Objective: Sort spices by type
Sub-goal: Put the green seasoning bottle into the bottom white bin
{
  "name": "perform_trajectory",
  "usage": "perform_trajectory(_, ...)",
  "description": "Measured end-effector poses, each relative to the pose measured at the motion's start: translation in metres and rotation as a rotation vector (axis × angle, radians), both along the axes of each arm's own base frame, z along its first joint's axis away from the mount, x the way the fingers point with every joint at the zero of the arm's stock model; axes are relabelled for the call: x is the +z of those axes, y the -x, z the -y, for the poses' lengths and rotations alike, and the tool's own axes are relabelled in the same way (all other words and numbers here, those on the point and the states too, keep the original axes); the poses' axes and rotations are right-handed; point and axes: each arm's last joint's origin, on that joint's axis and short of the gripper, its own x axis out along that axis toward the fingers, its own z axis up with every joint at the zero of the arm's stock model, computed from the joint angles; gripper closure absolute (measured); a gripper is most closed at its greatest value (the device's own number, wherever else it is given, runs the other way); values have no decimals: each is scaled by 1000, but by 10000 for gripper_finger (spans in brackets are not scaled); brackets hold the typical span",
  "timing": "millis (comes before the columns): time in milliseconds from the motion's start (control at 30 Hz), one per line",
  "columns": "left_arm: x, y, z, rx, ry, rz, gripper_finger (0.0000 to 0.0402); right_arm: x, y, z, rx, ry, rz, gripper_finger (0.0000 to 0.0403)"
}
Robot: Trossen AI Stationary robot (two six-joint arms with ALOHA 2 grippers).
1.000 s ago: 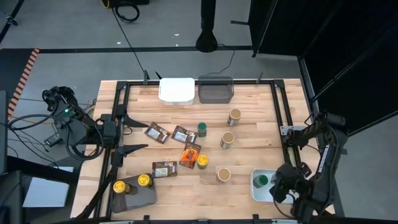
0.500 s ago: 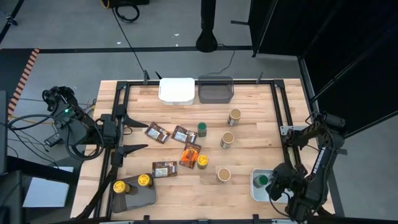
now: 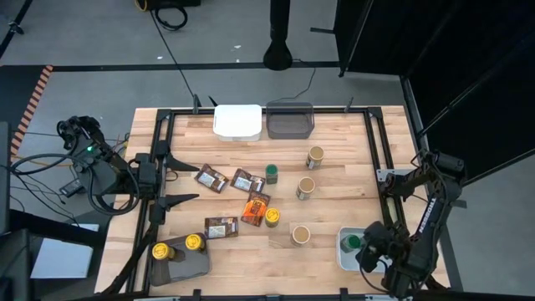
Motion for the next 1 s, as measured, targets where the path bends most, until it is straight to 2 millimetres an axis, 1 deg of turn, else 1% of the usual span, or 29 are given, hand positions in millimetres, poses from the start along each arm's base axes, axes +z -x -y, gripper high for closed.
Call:
perform_trajectory(67, 0, 0, 0, 0, 0, 0, 104, 3, -3, -1, 1, -7, 5, 60)
perform_trajectory(167, 0, 0, 0, 0, 0, 0, 104, 16, -7, 0, 33, -28, 27, 60)
perform_trajectory(267, 0, 0, 0, 0, 0, 0, 103, 37, -11, 4, 62, -45, 40, 74)
perform_trajectory(400, 0, 0, 0, 0, 0, 0, 103, 69, -19, 15, 101, -74, 87, 93)
perform_trajectory(500, 0, 0, 0, 0, 0, 0, 103, 89, -35, 28, 140, -63, 167, 100)
perform_trajectory(533, 0, 0, 0, 0, 0, 0, 103, 92, -43, 34, 157, -47, 190, 101)
perform_trajectory(633, 0, 0, 0, 0, 0, 0, 103, 98, -81, 58, 239, 1, 215, 105)
perform_trajectory(733, 0, 0, 0, 0, 0, 0, 103, 96, -130, 87, 358, 24, 248, 107)
perform_trajectory(833, 0, 0, 0, 0, 0, 0, 103, 96, -176, 121, 470, 53, 347, 109)
perform_trajectory(900, 0, 0, 0, 0, 1, 0, 103, 98, -197, 145, 499, 77, 404, 109)
perform_trajectory(1000, 0, 0, 0, 1, 10, 1, 103, 94, -218, 180, 507, 143, 419, 109)
